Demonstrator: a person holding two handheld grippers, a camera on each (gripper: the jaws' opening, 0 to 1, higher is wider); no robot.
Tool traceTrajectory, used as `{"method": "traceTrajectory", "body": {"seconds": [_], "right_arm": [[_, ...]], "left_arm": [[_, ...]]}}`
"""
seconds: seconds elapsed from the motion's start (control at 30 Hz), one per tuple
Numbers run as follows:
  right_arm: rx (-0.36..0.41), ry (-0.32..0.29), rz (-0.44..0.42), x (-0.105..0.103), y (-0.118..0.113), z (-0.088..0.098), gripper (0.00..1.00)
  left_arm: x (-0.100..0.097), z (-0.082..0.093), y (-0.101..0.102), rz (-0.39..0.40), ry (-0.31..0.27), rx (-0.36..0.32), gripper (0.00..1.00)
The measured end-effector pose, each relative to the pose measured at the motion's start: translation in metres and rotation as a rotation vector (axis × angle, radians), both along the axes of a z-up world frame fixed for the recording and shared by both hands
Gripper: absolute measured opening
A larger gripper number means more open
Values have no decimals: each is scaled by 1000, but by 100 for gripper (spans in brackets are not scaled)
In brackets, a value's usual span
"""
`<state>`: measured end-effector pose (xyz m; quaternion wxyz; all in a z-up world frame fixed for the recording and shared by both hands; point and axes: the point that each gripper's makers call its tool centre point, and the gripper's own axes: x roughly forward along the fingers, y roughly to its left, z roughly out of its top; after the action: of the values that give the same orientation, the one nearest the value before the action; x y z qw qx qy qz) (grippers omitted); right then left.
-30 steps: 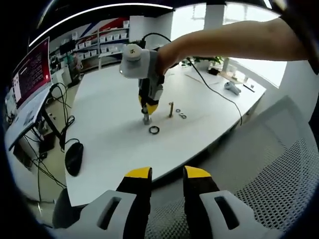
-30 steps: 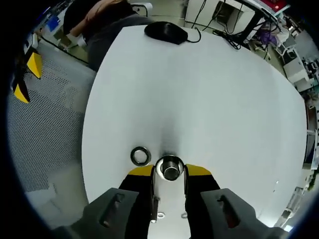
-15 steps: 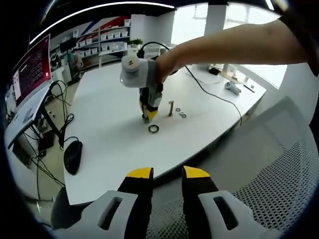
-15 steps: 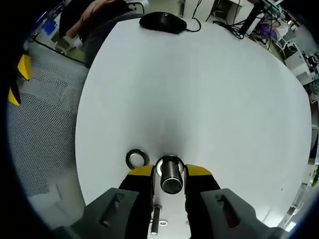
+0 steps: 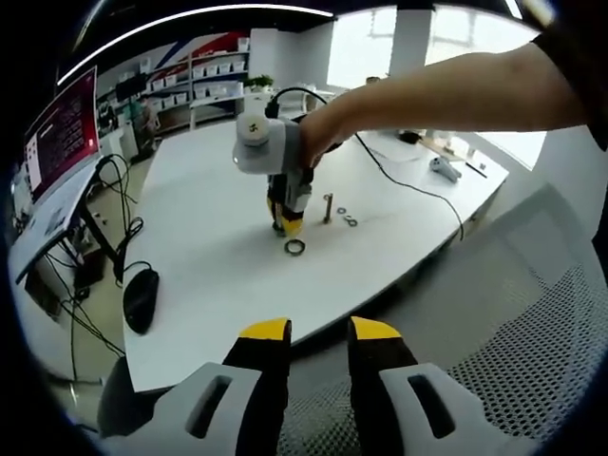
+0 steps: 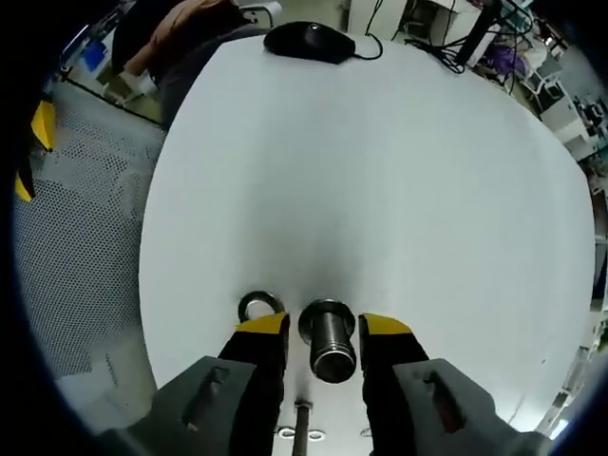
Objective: Place the washer onto the threaded stud by aligning its center hole with the stud, sliding it down to the base, and recovering from edge contact or off-axis alignment until the washer reaches the visible bottom stop.
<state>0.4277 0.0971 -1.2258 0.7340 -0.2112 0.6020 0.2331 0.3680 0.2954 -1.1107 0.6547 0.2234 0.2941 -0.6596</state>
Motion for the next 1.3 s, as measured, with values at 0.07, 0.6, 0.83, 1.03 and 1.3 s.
{"method": "traceTrajectory", "body": {"seconds": [0.07,0.6,0.83,1.03,1.3], "right_arm": [[-2,-13,1,-3,1,3,42],[53,-261,-52,-11,4,63,45],[64,-266,-82,-28,8,56,40],[79,-253,-106,-48,20,54,41],[86,-254,-122,-57,32,49,41]], "left_arm": [[1,1,0,0,-5,-8,23],[3,1,0,12,-29,-3,30],[4,1,0,15,-29,-6,29],[3,3,0,16,-29,-6,29],[4,1,0,24,-32,0,29]]}}
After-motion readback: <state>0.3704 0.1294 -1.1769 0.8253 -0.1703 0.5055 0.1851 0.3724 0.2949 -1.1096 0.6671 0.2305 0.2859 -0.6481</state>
